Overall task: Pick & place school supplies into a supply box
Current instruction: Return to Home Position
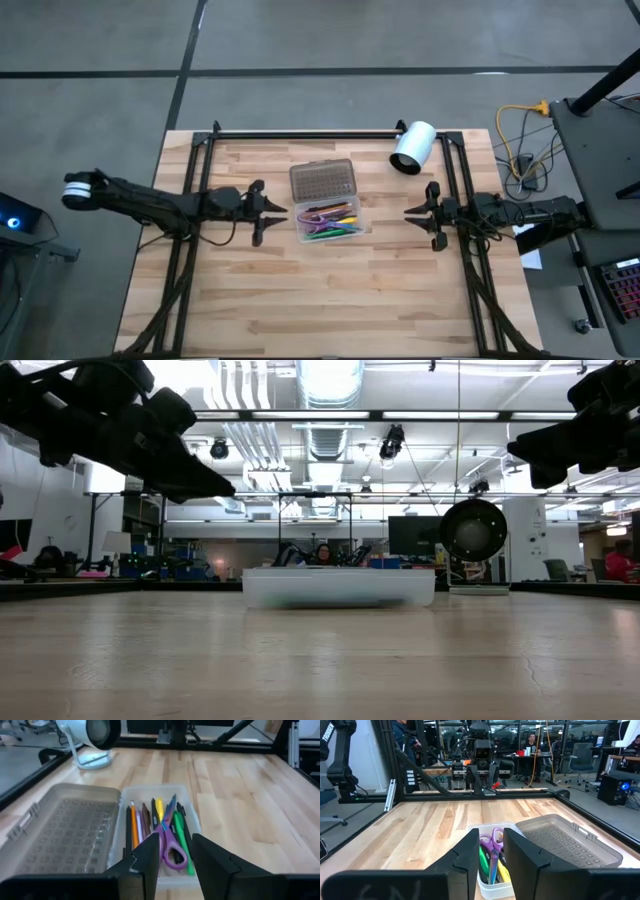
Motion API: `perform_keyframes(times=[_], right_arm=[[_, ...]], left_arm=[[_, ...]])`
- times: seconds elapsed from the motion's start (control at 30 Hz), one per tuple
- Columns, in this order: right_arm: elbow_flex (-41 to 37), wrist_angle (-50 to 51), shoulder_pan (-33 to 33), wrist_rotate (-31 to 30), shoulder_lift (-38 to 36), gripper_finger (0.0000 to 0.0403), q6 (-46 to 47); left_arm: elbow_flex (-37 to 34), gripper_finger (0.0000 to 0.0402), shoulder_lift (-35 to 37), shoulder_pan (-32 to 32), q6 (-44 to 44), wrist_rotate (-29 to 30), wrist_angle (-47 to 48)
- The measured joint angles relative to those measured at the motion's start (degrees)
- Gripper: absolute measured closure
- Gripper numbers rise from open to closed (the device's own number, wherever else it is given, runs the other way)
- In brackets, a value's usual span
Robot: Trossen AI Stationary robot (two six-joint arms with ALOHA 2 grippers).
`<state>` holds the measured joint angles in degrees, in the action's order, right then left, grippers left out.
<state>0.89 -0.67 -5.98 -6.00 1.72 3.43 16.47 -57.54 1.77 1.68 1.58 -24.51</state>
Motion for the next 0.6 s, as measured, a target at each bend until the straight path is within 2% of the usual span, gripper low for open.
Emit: perform_keyframes(times=[0.4, 0.6], right_arm=[[0.0, 0.0, 0.01, 0.0, 0.0, 0.0335, 0.01], [0.0, 0.0, 0.02, 0.0, 0.0, 0.0329, 0.01]], left_arm=[[-7.57, 0.0302, 8.28, -0.1, 2.53, -0.19, -4.14], [-11.32, 0.0302, 13.42, -0.1, 3.73, -0.19, -4.59]])
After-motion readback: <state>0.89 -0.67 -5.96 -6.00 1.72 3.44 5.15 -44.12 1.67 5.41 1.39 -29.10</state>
